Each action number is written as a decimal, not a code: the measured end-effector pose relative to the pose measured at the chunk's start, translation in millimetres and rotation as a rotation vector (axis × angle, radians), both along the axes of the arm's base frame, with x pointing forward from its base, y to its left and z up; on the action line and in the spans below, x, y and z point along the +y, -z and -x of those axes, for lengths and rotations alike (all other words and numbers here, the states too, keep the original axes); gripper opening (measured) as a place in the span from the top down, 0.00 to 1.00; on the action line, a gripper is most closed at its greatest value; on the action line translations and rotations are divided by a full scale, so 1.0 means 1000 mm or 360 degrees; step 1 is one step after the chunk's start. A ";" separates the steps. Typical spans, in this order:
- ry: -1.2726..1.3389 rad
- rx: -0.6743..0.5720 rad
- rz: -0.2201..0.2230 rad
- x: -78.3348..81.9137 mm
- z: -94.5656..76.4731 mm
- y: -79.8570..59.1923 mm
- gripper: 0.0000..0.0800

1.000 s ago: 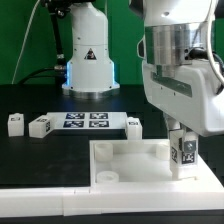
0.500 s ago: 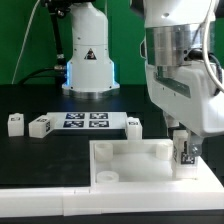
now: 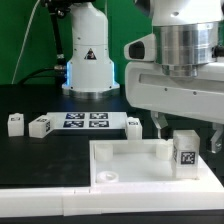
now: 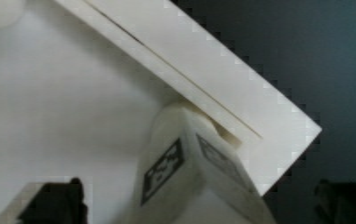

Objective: Assemble one leg

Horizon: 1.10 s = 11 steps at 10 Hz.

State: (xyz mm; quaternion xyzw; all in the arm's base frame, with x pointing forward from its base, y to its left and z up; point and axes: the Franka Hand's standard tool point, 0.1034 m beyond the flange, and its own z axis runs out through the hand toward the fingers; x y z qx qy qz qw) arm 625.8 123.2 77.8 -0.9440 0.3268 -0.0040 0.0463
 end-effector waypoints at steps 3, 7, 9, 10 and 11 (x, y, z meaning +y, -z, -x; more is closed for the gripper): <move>-0.0630 -0.0028 0.0041 -0.002 -0.001 -0.001 0.19; -0.1113 -0.0053 0.0087 -0.008 -0.003 -0.002 0.34; -0.1087 -0.0051 0.0085 -0.008 -0.003 -0.002 0.51; -0.1015 -0.0046 0.0083 -0.008 -0.003 -0.002 0.64; -0.0944 -0.0041 0.0081 -0.008 -0.003 -0.002 0.64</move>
Offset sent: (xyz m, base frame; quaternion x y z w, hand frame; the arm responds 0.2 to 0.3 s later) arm 0.0099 0.0080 0.0029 -0.0020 -0.0310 -0.3464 0.9376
